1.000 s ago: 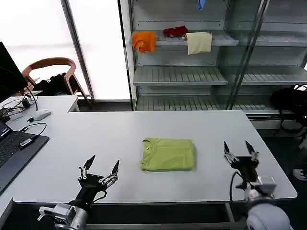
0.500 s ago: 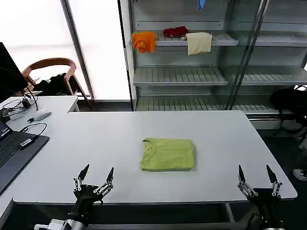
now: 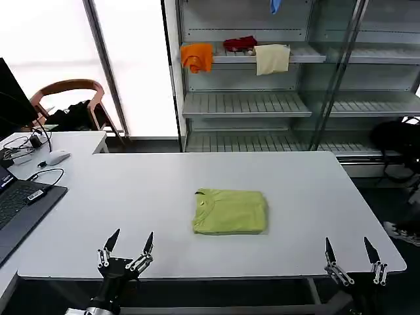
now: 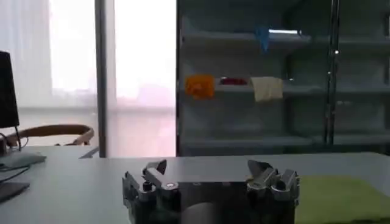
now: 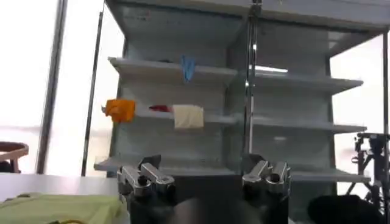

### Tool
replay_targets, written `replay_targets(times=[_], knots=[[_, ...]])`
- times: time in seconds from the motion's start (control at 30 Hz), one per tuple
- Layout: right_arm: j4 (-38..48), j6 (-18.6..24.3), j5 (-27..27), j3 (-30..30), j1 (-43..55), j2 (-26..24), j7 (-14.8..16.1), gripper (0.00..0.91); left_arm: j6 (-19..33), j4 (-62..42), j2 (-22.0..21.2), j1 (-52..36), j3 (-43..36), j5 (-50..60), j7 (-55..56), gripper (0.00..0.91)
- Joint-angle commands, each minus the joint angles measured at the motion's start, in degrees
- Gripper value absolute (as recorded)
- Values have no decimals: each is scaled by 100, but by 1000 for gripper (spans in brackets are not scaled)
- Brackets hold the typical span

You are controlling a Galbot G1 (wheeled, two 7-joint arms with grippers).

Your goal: Fold and organize the clothes.

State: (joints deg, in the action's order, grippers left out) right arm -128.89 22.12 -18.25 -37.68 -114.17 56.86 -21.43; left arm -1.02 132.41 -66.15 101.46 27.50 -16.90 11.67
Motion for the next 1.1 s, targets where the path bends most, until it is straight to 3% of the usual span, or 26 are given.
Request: replay_targets(times=[0.03, 1.1], knots=[[56, 194, -102, 56, -185, 14, -1, 907, 128, -46, -3, 72, -7, -6, 22, 907], [105, 90, -151, 192, -167, 36, -25, 907, 178, -76, 4, 76, 12, 26, 7, 907]])
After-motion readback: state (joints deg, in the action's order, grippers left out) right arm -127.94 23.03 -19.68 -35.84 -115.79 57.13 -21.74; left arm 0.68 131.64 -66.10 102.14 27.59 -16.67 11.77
